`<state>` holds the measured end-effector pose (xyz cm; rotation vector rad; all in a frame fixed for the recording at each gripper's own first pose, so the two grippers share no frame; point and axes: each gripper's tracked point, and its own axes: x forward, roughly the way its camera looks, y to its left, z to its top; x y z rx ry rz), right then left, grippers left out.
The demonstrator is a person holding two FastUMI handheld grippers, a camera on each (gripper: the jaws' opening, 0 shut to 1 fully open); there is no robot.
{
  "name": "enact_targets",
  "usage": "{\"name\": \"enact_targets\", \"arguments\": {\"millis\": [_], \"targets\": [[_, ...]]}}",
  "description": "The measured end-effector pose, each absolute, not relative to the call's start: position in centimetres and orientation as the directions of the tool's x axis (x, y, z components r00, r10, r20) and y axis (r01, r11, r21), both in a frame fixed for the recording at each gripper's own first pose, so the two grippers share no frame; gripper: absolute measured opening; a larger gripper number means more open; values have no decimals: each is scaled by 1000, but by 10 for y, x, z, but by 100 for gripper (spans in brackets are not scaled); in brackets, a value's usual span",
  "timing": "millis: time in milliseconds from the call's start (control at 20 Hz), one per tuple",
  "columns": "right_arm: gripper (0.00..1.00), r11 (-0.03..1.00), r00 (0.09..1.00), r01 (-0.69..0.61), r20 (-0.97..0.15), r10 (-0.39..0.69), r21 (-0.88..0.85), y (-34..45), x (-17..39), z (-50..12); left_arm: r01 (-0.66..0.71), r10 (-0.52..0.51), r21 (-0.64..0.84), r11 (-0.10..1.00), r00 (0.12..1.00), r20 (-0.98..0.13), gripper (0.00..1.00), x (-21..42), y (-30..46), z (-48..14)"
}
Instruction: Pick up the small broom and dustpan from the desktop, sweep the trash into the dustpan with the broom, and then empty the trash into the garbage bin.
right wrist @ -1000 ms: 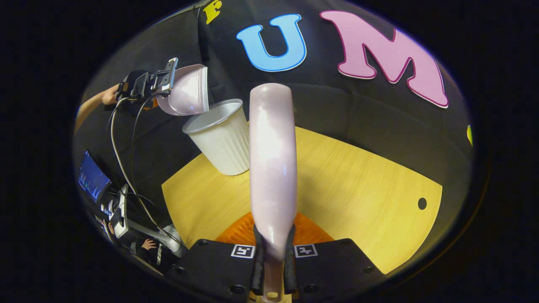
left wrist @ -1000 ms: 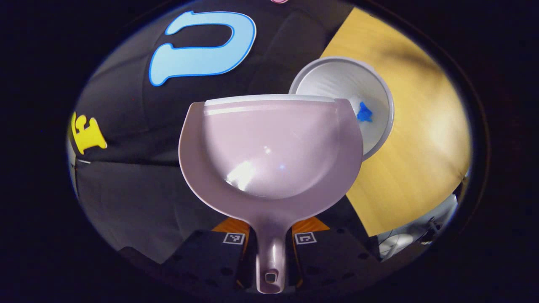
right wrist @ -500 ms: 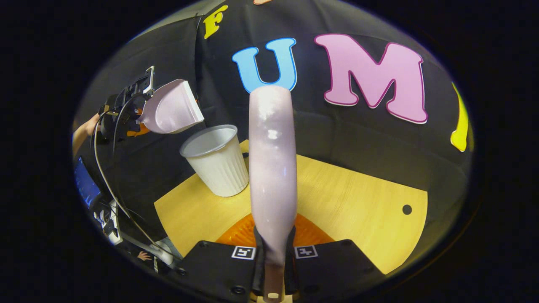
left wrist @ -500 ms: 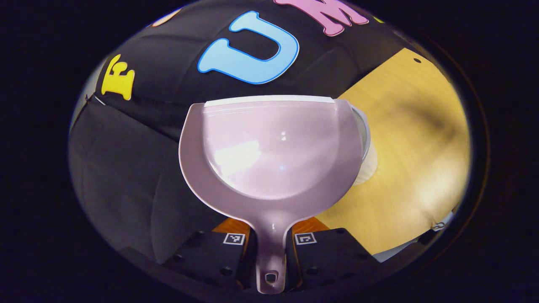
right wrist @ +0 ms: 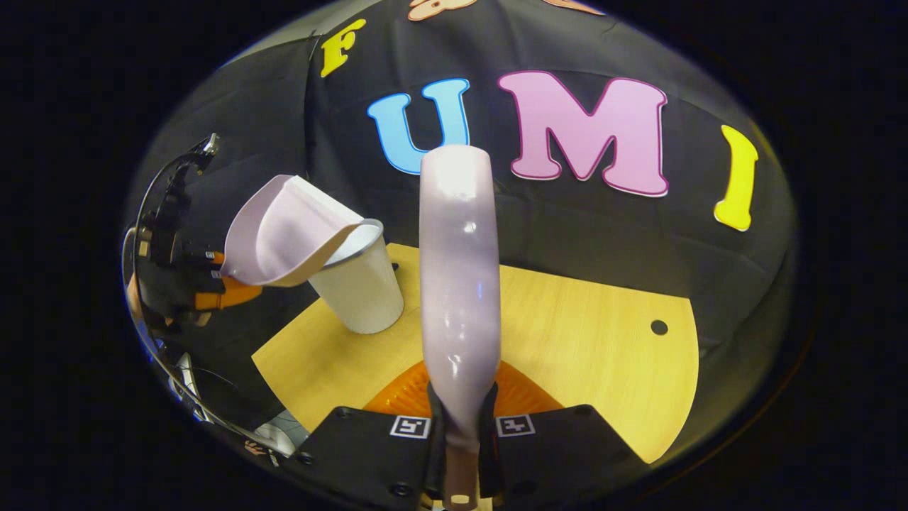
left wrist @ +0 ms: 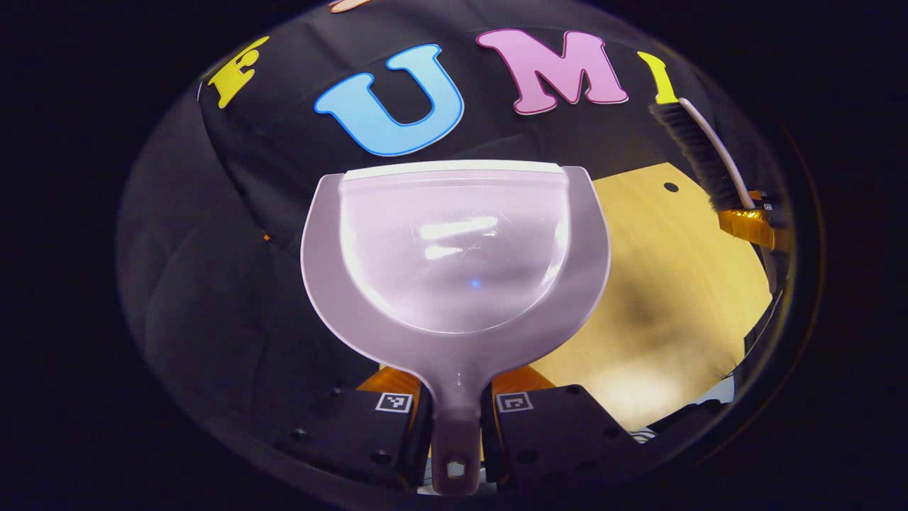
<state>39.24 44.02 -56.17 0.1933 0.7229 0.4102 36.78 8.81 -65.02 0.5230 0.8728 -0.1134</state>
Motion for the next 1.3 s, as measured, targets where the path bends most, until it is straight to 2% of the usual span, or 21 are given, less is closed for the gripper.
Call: {"name": "enact_targets", "arguments": {"millis": [300,600,950,1300], "targets": [[19,926,573,-156,-732,369,345,434,332,-625,339,58,255,906,496,-866,27,321,29,-750],[19,928,356,14,-869,344,373,441,294,-703,355,46,169,919,330,-943,27,284,-11,-836],[19,951,157,89,-947,279,295,444,286,-719,306,67,129,943,205,-976,27,281,-17,-819],[19,969,63,95,-973,223,228,441,279,-732,298,48,96,950,165,-985,27,282,-41,-796]]}}
